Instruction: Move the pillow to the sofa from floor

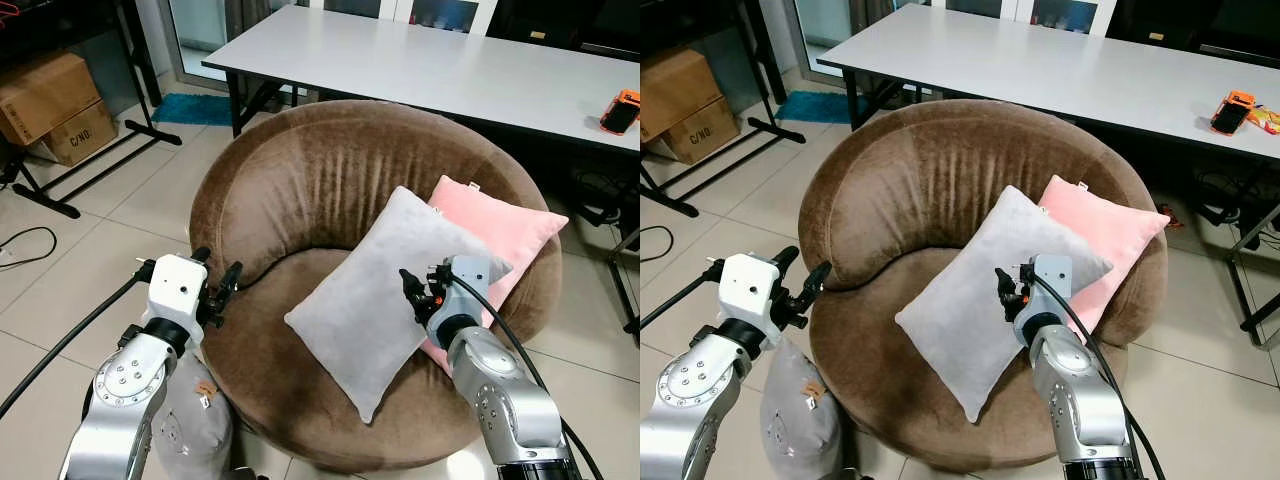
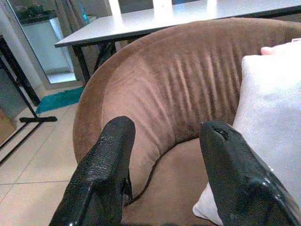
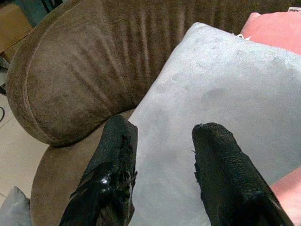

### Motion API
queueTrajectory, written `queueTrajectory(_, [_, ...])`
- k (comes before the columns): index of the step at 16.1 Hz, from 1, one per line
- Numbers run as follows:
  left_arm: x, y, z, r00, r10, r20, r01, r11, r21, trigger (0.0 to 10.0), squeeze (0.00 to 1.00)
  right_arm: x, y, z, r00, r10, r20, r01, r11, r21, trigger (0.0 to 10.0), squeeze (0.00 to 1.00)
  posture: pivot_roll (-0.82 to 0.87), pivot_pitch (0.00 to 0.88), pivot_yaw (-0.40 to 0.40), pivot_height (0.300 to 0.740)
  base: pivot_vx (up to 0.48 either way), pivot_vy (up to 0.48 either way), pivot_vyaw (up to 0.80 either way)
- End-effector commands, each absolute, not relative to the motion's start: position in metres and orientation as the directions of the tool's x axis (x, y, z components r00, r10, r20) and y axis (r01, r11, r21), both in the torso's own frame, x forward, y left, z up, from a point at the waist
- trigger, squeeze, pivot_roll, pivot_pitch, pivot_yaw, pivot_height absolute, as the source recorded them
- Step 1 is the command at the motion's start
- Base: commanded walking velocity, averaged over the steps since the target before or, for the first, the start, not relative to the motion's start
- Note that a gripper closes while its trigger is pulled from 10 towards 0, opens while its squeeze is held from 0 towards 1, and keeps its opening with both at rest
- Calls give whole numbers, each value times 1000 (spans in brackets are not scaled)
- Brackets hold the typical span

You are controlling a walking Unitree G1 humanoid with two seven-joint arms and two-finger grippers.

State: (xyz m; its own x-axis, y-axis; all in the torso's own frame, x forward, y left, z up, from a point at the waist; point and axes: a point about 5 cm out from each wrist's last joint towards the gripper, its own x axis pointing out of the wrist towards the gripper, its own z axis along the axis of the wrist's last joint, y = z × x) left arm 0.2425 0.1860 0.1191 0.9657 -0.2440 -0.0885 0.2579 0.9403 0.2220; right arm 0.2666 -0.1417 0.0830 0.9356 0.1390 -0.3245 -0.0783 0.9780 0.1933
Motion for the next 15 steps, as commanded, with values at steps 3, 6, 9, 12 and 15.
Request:
queueTrajectory(3, [244,186,120,968,-237,-85,251,939,234,10000,0,268,-144,89,943,134,-306,-77,978,192,10000,0,-25,0,-44,740,-276,0,0])
queueTrajectory(6, [245,186,120,968,-236,-87,250,939,235,10000,0,268,-144,89,942,134,-308,-77,978,191,10000,0,-27,0,-44,740,-298,0,0])
queueTrajectory(9, [246,186,120,969,-233,-87,247,940,236,10000,0,269,-144,90,942,133,-307,-77,979,190,10000,0,-27,0,-45,740,-298,0,0])
queueTrajectory(12, [246,188,119,973,-212,-87,227,944,239,10000,0,270,-144,90,942,142,-304,-90,980,179,10000,0,-27,0,-47,740,-94,0,0])
queueTrajectory(15, [247,189,120,978,-194,-80,207,950,233,10000,0,272,-146,91,945,132,-301,-78,980,185,10000,0,-24,0,-49,740,0,0,0])
